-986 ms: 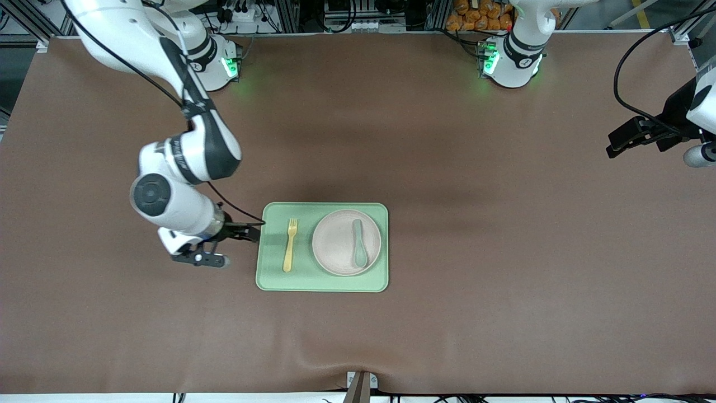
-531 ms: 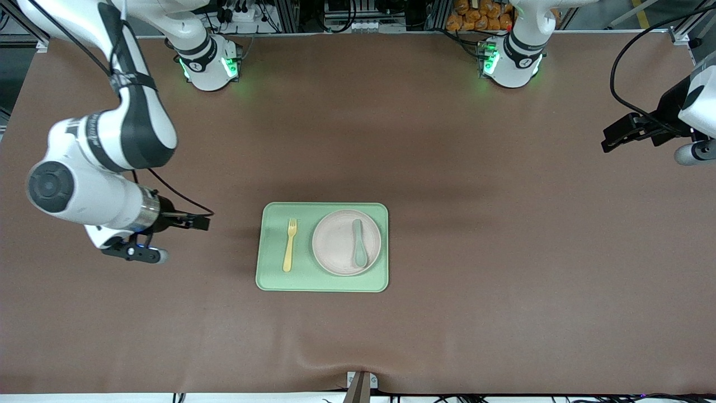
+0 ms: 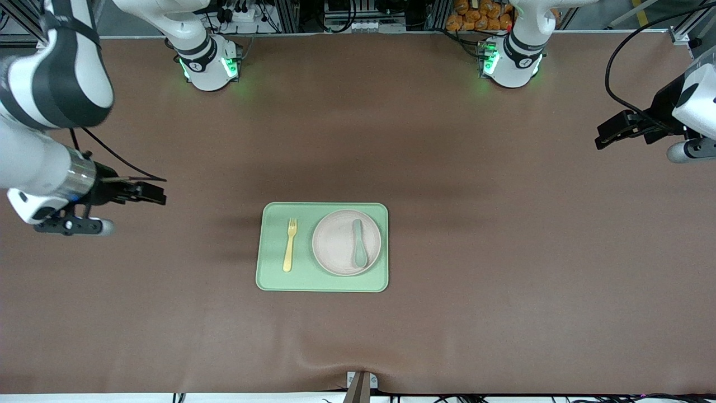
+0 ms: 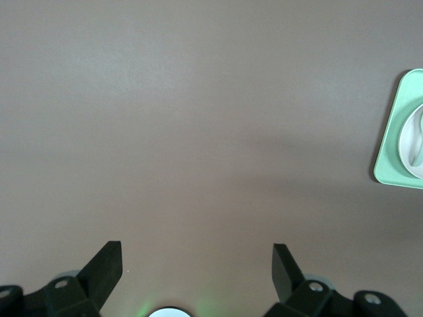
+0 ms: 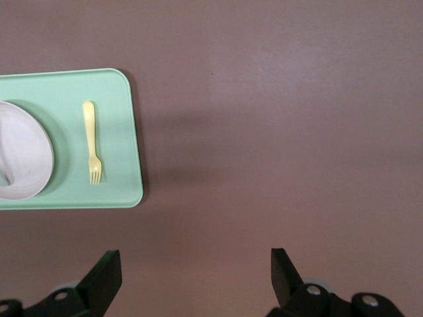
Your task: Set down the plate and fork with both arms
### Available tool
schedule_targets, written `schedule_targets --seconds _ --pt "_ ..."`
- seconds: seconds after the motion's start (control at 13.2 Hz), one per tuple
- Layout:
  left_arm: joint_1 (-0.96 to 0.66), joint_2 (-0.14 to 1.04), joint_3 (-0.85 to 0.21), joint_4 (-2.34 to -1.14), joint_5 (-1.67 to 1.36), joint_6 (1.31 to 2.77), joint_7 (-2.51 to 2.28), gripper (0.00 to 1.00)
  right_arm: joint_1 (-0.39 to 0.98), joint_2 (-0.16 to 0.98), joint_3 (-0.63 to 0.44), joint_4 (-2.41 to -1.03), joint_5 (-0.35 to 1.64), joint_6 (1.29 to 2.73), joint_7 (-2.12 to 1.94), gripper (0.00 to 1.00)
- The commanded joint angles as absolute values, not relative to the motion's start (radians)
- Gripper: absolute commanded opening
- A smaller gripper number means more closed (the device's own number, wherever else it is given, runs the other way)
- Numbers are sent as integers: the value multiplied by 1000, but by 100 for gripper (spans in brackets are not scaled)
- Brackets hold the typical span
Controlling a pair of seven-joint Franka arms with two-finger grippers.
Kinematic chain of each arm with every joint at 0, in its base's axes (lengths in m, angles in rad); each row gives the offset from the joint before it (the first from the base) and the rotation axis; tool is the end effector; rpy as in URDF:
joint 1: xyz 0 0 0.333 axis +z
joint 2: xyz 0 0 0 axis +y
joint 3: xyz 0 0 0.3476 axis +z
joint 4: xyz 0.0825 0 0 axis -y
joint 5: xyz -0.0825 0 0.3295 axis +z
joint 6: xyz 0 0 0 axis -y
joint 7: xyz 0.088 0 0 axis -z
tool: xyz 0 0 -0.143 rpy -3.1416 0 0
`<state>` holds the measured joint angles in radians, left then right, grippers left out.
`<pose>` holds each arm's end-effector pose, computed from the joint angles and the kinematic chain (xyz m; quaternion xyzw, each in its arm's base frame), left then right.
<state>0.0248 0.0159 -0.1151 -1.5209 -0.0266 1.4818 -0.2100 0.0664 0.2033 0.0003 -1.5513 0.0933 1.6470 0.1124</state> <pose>0.4922 -0.0480 0.6254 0.9978 0.0590 -0.0293 0.0099 0.5602 0.0501 0.5266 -0.9971 0.0288 0.0576 0.0413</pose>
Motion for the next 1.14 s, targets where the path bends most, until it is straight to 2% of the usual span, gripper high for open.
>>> schedule_targets --seconds 0.0,0.15,0.45,0.61,0.76,1.06 --pt "31 -20 -121 -1543 -41 1473 -210 100 17 112 29 -1574 91 1612 95 100" --pt "28 -28 -121 -1548 -41 1476 -210 100 -82 57 130 -1574 89 1577 95 100" --pt "25 -15 -141 -1542 -40 1482 -212 100 -84 -69 134 -1608 57 1494 103 100" --pt "25 -18 -143 -1540 -40 1483 -212 100 -72 -58 72 -1577 66 1493 91 100" --pt "29 -21 -141 -1540 -40 1482 -210 100 -16 1 8 -1481 64 1493 80 100" --pt "31 -25 -140 -1539 -38 1482 -210 100 -17 3 5 -1439 34 1468 -44 100"
